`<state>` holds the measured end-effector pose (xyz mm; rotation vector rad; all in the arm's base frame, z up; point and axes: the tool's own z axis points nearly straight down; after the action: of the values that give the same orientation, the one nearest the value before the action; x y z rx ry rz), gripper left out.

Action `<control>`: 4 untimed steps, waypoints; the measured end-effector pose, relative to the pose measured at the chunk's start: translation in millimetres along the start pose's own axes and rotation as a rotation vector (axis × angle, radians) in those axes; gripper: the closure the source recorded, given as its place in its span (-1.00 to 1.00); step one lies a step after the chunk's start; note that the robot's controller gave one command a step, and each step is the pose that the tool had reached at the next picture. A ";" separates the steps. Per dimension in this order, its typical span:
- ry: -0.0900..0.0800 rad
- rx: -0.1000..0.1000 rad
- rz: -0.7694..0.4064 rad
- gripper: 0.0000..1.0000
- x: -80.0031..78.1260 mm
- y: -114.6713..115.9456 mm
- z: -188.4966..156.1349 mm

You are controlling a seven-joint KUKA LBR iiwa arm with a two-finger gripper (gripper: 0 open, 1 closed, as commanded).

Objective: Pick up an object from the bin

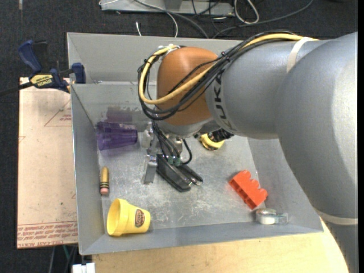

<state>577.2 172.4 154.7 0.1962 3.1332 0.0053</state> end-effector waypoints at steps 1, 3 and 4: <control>-0.003 -0.002 -0.095 -1.00 5.2 -54.8 -11.7; -0.007 -0.004 -0.076 -1.00 -33.9 -116.2 23.9; -0.003 -0.003 -0.062 -1.00 -31.0 -99.7 28.1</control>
Offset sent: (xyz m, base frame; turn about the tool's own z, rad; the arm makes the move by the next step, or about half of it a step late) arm -0.0243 -0.0813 0.0023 -0.3165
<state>595.6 69.7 126.3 0.0996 3.1348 0.0103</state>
